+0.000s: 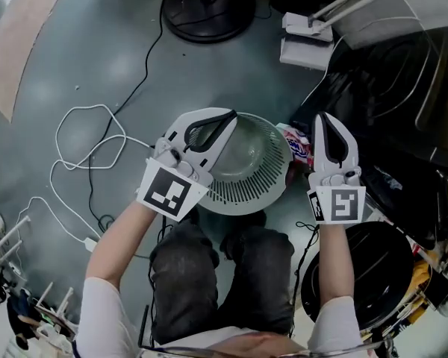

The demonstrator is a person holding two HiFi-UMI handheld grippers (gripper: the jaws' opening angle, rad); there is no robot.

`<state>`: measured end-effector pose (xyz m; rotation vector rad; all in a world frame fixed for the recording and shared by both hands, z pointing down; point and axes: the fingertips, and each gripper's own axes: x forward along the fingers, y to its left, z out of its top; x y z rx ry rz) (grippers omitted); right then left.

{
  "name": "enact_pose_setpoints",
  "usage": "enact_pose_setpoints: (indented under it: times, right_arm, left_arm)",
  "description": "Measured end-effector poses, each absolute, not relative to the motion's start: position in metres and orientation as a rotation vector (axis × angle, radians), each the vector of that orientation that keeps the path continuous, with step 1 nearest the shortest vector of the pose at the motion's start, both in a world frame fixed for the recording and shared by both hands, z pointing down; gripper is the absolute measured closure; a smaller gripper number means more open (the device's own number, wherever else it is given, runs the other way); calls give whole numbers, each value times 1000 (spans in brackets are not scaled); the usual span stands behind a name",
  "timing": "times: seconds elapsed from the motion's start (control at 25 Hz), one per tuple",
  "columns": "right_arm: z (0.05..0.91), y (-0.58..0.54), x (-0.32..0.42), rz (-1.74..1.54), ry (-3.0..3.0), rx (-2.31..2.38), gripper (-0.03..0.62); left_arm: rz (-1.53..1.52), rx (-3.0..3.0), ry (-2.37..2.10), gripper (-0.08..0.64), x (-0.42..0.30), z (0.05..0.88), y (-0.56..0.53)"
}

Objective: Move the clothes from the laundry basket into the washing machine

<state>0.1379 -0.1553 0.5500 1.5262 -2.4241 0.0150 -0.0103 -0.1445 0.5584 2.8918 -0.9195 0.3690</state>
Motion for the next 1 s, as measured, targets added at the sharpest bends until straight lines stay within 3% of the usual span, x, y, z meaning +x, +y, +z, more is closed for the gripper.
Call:
enact_pose_setpoints:
  times: [0.36, 1.0]
  right_arm:
    - [453, -123, 121, 89, -2395, 1497, 581]
    - [187, -66, 92, 103, -2396, 1524, 582]
  left_arm:
    - [491, 2835, -952, 554, -30, 455, -108]
    - [513, 2916, -977, 554, -48, 188, -46]
